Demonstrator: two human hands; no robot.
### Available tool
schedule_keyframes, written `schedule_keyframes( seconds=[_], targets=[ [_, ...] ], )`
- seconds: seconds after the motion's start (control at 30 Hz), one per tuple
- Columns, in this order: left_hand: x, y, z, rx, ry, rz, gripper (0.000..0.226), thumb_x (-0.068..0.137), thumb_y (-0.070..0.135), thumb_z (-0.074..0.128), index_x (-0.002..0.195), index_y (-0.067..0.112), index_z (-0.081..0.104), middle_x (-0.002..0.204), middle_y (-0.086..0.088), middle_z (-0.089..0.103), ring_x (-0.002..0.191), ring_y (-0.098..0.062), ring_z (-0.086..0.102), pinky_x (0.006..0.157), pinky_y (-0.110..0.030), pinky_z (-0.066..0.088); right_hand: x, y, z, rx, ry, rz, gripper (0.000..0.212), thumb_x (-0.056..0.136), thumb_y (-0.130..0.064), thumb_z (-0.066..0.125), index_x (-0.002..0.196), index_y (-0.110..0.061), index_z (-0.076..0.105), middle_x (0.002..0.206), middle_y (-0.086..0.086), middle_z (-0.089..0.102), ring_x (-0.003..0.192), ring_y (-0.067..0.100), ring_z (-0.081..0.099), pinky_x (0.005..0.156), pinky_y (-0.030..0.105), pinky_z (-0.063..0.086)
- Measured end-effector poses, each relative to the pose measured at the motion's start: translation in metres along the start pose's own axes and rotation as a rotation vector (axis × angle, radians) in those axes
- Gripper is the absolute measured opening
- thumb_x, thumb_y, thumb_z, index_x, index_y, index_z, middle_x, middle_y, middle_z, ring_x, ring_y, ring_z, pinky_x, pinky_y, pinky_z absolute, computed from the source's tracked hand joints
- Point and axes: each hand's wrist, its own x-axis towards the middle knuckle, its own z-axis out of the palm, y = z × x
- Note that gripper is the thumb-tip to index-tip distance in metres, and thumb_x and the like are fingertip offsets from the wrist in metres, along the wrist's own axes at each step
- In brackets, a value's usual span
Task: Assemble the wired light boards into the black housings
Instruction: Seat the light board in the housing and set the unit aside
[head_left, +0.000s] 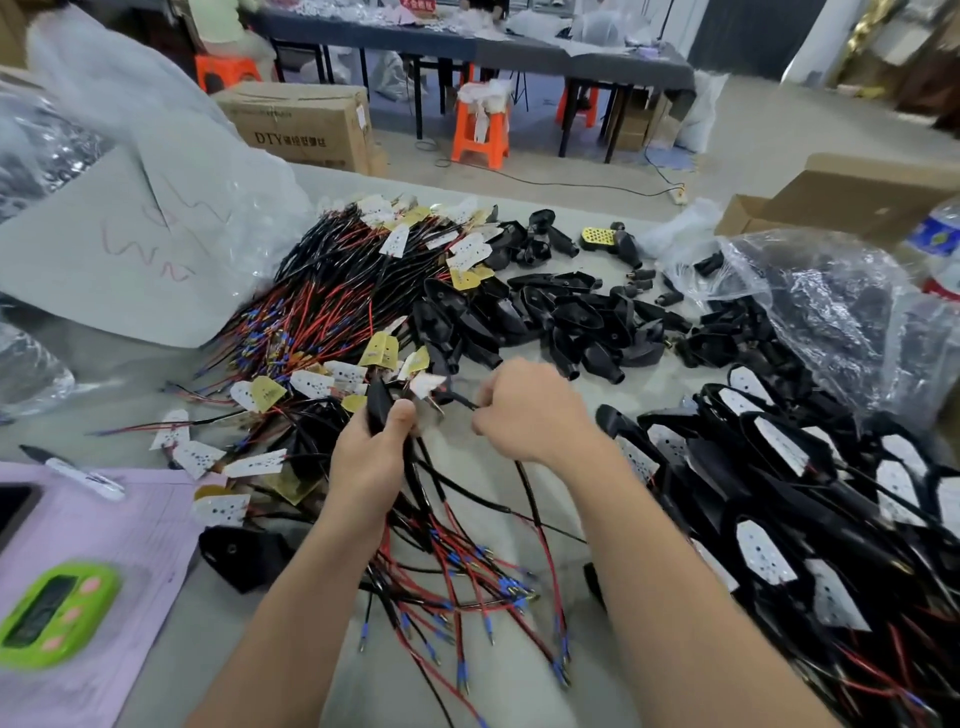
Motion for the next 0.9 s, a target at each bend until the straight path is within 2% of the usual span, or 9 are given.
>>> schedule_keyframes(
  seconds=[0.07,0.13,0.2,0.27,0.4,0.53,0.63,0.73,0.9],
  targets=[
    [-0.002,0.000,0.005,0.032,0.047,0.008,0.031,0.099,0.056,0.057,0.108,0.028,0.068,0.104,0.002,0.073,0.102,-0.020,0.066,0.084,-0.040,0.050,-0.007,0.015,-0.026,0.163,0.074,-0.027,0.012,0.083,-0.029,0.071,0.072,-0.024,0.071,0.061,-0.012,0.066,0.058,0.003,0.062,0.053,0.019,0.048],
    [-0.004,0.001,0.011,0.046,0.078,0.010,0.033,0.100,0.054,0.057,0.107,0.025,0.069,0.102,0.003,0.072,0.097,-0.016,0.064,0.077,-0.035,0.046,-0.014,0.026,-0.047,0.450,0.245,-0.028,0.017,0.084,-0.031,0.073,0.067,-0.031,0.069,0.051,-0.017,0.059,0.044,-0.002,0.050,0.043,0.008,0.035],
    [-0.008,0.003,0.019,0.035,0.075,0.018,0.031,0.101,0.049,0.058,0.103,0.020,0.070,0.094,0.003,0.072,0.085,-0.015,0.066,0.071,-0.032,0.048,-0.019,0.038,-0.061,0.716,0.456,-0.022,0.009,0.085,-0.031,0.070,0.076,-0.033,0.070,0.054,-0.015,0.060,0.046,-0.001,0.046,0.048,0.013,0.037],
    [-0.013,0.006,0.031,-0.114,0.000,-0.007,0.025,0.104,0.038,0.059,0.103,0.015,0.070,0.088,-0.002,0.072,0.075,-0.016,0.069,0.066,-0.033,0.056,-0.023,0.049,-0.069,0.894,0.570,-0.006,0.013,0.087,-0.028,0.068,0.075,-0.024,0.070,0.060,-0.006,0.063,0.049,0.009,0.049,0.051,0.024,0.041],
    [-0.030,0.018,0.065,-0.280,-0.273,-0.035,0.026,0.107,0.030,0.053,0.112,0.012,0.070,0.092,-0.006,0.075,0.077,-0.016,0.072,0.064,-0.028,0.059,-0.030,0.071,-0.079,1.152,0.530,0.017,0.026,0.096,-0.011,0.063,0.071,-0.019,0.066,0.061,0.005,0.064,0.041,0.014,0.046,0.041,0.021,0.037],
    [-0.049,0.025,0.082,-0.463,-0.526,-0.169,0.036,0.108,0.034,0.046,0.121,0.010,0.069,0.105,-0.013,0.075,0.096,-0.026,0.074,0.076,-0.042,0.062,-0.032,0.081,-0.081,1.256,0.491,0.083,0.019,0.098,-0.007,0.061,0.080,-0.008,0.065,0.059,0.003,0.062,0.040,0.014,0.043,0.041,0.020,0.036],
    [-0.063,0.022,0.081,-0.316,-0.699,-0.165,0.039,0.101,0.040,0.053,0.121,0.013,0.071,0.111,-0.014,0.074,0.083,-0.028,0.072,0.059,-0.034,0.057,-0.032,0.087,-0.082,1.274,0.573,0.122,0.014,0.098,-0.007,0.062,0.085,-0.005,0.068,0.060,0.003,0.063,0.043,0.014,0.045,0.044,0.021,0.040],
    [-0.069,0.021,0.082,-0.235,-0.699,-0.141,0.036,0.097,0.037,0.059,0.121,0.011,0.068,0.102,-0.010,0.073,0.060,-0.020,0.058,0.040,-0.020,0.037,-0.032,0.091,-0.081,1.269,0.635,0.120,0.012,0.096,-0.009,0.064,0.086,-0.006,0.070,0.064,0.005,0.064,0.046,0.013,0.048,0.046,0.023,0.043],
    [-0.076,0.019,0.088,-0.193,-0.509,-0.170,0.028,0.107,0.032,0.051,0.115,0.013,0.069,0.097,-0.006,0.074,0.059,-0.017,0.055,0.038,-0.018,0.031,-0.037,0.084,-0.057,1.283,0.503,0.140,0.008,0.092,-0.008,0.067,0.089,-0.014,0.072,0.071,0.007,0.068,0.052,0.013,0.054,0.050,0.021,0.044]
  ],
)
